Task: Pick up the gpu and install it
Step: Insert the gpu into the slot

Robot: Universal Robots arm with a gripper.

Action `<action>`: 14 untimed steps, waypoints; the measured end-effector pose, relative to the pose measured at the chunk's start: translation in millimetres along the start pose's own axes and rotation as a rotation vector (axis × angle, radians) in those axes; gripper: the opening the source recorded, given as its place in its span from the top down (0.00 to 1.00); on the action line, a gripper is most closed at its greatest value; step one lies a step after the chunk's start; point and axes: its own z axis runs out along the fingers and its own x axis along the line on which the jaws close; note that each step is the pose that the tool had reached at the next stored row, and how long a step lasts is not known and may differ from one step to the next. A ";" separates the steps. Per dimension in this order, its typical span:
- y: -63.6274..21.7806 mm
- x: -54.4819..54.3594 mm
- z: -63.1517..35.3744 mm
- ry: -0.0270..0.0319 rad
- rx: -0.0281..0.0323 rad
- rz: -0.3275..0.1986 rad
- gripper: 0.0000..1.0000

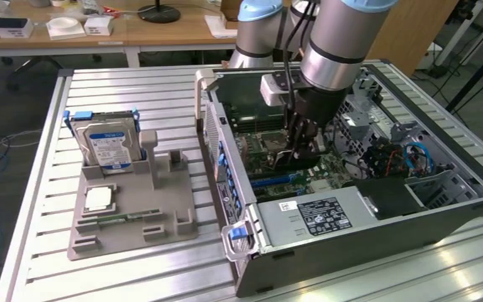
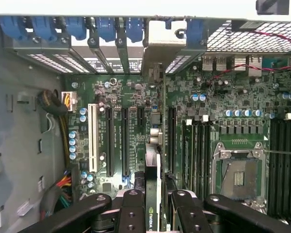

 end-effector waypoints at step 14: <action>8.4 -7.4 22.6 0.0000 0.0002 0.000 0.74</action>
